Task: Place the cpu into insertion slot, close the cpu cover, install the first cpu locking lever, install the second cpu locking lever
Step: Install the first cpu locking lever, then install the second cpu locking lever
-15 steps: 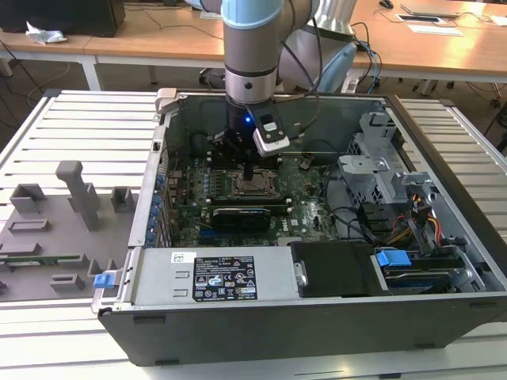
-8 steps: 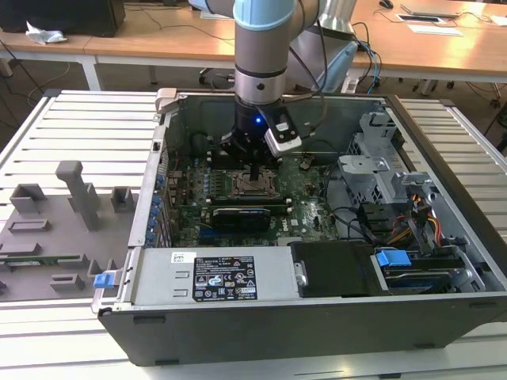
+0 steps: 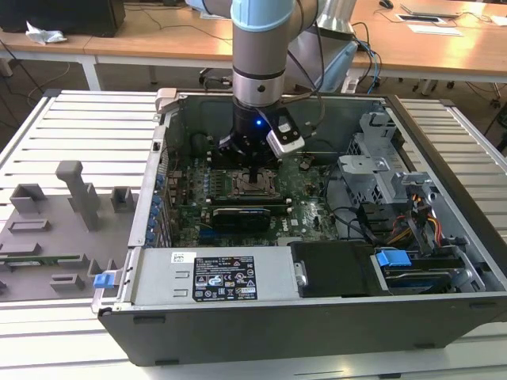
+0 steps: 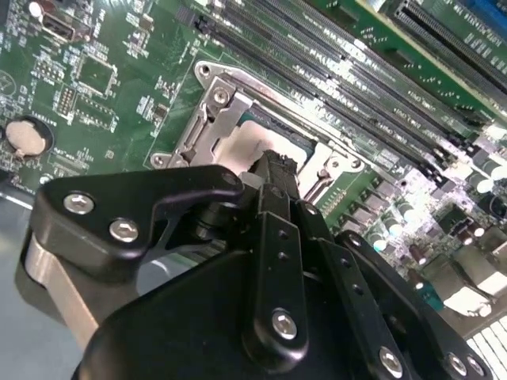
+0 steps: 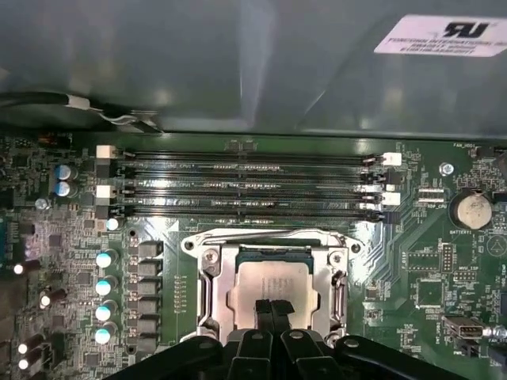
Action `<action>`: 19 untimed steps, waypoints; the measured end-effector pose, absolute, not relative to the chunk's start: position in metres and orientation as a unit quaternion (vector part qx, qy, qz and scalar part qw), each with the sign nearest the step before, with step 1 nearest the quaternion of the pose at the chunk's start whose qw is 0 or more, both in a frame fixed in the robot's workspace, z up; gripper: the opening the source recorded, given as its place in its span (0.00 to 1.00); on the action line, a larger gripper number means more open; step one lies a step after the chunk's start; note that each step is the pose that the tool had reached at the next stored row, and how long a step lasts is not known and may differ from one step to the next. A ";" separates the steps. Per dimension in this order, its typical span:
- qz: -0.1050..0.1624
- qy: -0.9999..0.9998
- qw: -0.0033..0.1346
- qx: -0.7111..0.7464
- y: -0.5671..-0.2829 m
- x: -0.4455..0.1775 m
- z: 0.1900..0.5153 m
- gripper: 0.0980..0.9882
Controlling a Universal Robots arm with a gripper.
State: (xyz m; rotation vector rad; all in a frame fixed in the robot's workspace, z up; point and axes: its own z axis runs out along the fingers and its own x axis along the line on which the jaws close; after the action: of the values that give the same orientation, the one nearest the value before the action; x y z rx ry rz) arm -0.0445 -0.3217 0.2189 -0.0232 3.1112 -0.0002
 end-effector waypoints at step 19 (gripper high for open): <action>-0.002 1.000 0.015 -0.008 -0.322 -0.045 0.246 0.01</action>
State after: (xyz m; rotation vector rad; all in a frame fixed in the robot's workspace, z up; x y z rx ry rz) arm -0.0445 -0.3217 0.2460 -0.0250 3.1112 -0.0060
